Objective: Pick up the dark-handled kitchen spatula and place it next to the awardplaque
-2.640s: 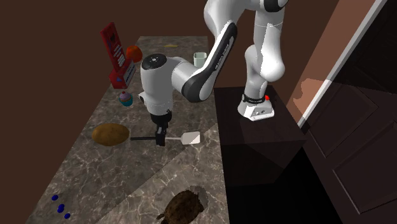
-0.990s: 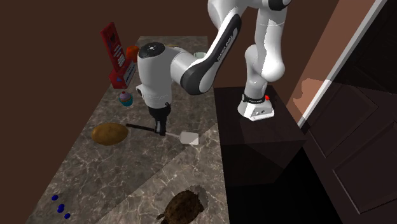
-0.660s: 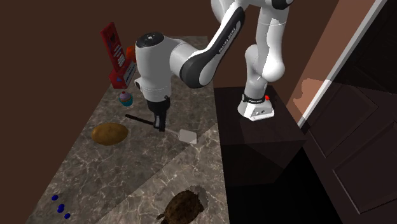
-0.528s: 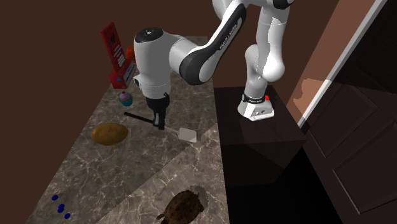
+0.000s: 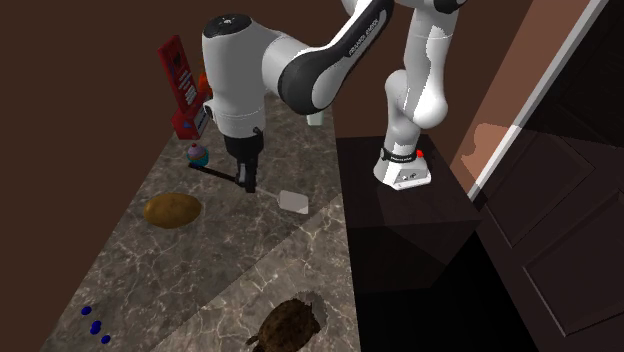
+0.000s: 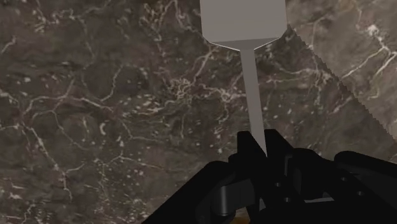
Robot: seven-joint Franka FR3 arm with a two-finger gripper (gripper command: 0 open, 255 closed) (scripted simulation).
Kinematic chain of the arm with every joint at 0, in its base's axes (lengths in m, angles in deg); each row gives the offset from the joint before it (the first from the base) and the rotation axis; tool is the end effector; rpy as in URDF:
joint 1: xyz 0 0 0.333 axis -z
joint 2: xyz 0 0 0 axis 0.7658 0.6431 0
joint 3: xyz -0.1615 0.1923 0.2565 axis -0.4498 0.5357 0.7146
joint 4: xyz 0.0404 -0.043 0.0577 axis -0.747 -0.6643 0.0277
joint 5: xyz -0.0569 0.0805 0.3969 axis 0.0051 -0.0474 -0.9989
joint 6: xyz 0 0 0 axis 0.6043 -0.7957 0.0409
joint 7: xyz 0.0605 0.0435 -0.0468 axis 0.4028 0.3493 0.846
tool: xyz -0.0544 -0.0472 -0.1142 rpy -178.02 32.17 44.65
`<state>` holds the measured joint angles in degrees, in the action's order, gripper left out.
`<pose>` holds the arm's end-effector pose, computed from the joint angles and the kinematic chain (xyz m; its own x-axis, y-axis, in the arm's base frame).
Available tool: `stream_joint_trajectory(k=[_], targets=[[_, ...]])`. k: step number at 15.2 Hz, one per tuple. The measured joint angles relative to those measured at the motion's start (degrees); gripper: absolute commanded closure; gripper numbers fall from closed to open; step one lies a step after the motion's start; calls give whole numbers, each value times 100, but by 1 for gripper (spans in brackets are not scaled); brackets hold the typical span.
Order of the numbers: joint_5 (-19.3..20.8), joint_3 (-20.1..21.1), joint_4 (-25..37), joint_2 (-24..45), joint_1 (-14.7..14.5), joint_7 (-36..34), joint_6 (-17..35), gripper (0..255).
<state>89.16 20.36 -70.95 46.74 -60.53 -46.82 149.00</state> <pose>0.4964 0.3161 0.4620 0.9947 -0.0781 0.0666 -0.0783 -0.9969 -0.0006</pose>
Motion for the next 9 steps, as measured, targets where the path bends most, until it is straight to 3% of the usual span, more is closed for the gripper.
stream_joint_trajectory(k=[9], targets=[[-79, 0, 544, -140, 5, 67, -672, 255]])
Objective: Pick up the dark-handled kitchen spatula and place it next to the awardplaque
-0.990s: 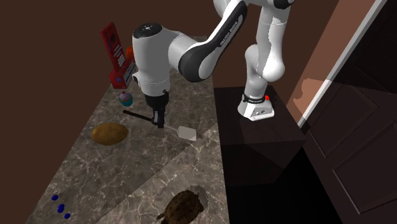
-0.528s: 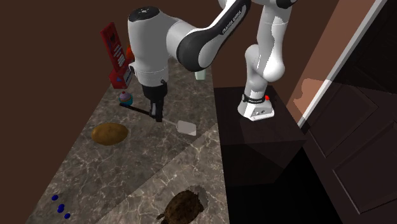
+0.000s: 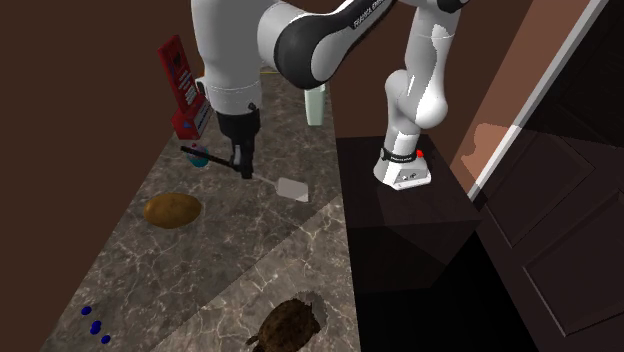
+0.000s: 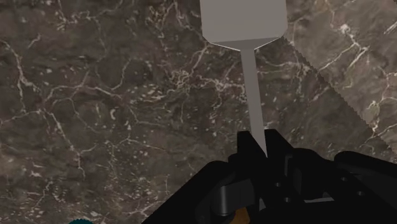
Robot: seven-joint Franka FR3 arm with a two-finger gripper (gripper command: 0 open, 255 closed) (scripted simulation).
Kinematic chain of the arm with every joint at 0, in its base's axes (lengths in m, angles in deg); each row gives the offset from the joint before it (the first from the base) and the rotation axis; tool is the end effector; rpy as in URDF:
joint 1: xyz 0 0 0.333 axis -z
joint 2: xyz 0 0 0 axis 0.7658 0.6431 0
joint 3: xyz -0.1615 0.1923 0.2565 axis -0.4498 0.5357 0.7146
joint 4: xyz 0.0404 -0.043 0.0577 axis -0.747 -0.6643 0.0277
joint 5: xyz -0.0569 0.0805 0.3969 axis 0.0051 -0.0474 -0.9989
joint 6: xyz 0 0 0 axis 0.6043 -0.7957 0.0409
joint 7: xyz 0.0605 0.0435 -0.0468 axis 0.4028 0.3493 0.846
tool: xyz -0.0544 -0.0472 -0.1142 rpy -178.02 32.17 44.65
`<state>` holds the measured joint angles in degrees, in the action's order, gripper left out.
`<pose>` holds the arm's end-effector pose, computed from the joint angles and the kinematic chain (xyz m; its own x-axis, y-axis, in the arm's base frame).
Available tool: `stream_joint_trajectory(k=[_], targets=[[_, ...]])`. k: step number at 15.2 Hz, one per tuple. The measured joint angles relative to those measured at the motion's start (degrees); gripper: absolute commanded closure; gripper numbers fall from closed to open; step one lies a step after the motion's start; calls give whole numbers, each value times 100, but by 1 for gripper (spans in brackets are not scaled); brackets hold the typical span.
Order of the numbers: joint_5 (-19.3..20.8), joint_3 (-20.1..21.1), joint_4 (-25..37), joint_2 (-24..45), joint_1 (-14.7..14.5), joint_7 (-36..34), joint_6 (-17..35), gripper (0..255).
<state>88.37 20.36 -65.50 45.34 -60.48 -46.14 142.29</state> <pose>0.4964 0.3171 0.5115 0.9947 -0.0782 0.0665 -0.0783 -0.9969 -0.0009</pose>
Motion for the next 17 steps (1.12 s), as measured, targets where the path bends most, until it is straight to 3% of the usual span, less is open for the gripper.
stream_joint_trajectory(k=[17], targets=[[-26, 8, 1282, -27, -8, 50, -1306, 255]])
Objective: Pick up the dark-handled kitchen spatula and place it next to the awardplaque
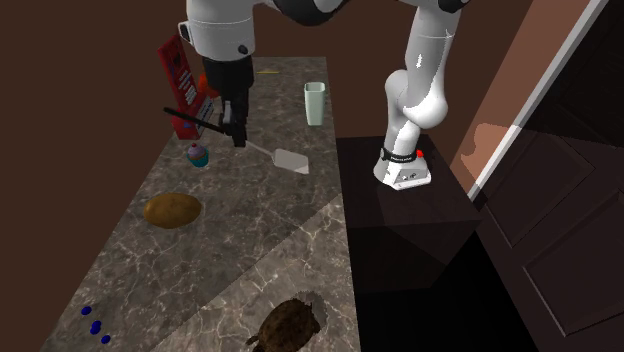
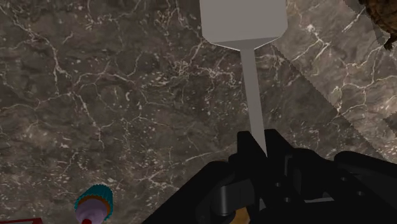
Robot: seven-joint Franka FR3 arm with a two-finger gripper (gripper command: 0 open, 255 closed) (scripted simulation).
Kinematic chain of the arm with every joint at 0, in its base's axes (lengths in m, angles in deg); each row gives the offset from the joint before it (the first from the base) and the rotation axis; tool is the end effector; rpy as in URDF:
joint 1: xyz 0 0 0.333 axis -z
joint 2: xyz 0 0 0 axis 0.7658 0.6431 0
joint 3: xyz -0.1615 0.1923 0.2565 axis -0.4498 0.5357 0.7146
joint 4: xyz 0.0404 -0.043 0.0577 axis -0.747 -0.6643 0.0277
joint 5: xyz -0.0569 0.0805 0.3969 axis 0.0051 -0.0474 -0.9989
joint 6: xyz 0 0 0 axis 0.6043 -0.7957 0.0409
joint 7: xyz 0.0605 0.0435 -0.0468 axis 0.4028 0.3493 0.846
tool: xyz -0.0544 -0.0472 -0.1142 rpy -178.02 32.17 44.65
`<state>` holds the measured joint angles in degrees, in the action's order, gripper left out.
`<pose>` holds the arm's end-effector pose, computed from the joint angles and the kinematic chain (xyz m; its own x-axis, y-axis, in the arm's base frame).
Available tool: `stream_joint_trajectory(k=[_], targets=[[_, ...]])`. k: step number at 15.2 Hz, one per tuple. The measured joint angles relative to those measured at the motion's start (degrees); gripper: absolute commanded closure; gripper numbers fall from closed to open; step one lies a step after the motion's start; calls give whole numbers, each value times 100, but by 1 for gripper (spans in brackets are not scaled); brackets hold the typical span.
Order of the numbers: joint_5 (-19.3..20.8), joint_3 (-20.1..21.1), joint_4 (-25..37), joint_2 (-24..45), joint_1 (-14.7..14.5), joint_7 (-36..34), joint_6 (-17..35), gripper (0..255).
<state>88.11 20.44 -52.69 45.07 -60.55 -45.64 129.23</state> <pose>0.4952 0.3170 0.6049 0.9947 -0.0784 0.0665 -0.0785 -0.9969 -0.0007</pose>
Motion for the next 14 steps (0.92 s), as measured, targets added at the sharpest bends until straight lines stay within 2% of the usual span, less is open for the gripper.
stream_joint_trajectory(k=[14], targets=[[152, 53, 1535, 375, -74, -49, -1192, 255]])
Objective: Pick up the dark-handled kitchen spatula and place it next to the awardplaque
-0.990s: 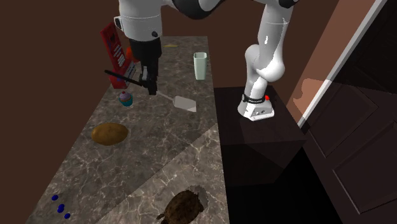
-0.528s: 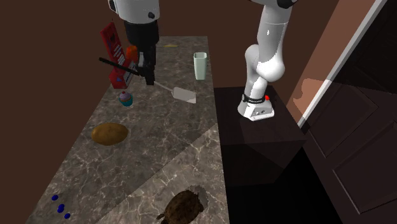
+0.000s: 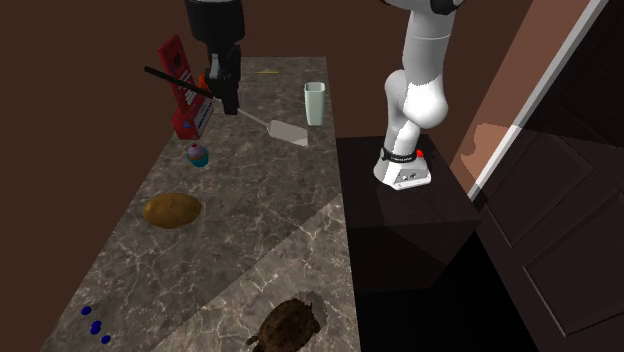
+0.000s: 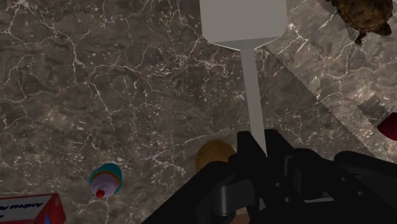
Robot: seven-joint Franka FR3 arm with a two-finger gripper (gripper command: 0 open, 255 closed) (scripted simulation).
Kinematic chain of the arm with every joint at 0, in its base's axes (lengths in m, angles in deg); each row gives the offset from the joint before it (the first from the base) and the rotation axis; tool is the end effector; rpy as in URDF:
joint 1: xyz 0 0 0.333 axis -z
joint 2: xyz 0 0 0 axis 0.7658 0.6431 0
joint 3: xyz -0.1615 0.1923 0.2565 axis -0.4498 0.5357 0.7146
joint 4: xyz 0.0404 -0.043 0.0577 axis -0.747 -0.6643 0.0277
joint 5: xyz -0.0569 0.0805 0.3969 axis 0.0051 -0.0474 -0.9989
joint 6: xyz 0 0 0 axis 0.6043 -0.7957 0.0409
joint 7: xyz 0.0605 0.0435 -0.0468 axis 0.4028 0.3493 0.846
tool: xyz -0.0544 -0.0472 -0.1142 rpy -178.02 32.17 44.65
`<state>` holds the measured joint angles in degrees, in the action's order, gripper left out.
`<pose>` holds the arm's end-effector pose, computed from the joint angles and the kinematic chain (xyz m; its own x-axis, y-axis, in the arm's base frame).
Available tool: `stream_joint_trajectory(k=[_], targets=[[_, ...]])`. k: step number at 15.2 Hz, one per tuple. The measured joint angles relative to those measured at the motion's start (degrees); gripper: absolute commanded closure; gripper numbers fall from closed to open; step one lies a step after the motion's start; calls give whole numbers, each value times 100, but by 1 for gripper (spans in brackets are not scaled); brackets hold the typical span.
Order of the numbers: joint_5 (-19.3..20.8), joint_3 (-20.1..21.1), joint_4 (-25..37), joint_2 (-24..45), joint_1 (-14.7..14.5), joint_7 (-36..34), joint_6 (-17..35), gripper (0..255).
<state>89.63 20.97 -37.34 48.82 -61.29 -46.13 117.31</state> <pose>0.4992 0.3179 0.6818 0.9947 -0.0782 0.0666 -0.0784 -0.9969 -0.0009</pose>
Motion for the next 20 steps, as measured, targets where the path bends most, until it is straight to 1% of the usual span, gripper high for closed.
stream_joint_trajectory(k=[7, 8, 10, 14, 15, 16, 18, 19, 20], targets=[[150, 54, 967, 325, -106, -64, -671, 255], [131, 27, 982, 293, -64, -1, -714, 255], [38, -75, 815, 114, 101, 233, -700, 255], [-197, -382, 227, -386, 494, 860, -553, 255], [-259, -466, -2, -543, 580, 1014, -466, 255], [-283, -536, -25, -595, 647, 1150, -489, 255], [-339, -697, -225, -743, 792, 1446, -422, 255], [-389, -794, -443, -900, 872, 1613, -357, 255], [-407, -883, -476, -954, 942, 1771, -370, 255]])
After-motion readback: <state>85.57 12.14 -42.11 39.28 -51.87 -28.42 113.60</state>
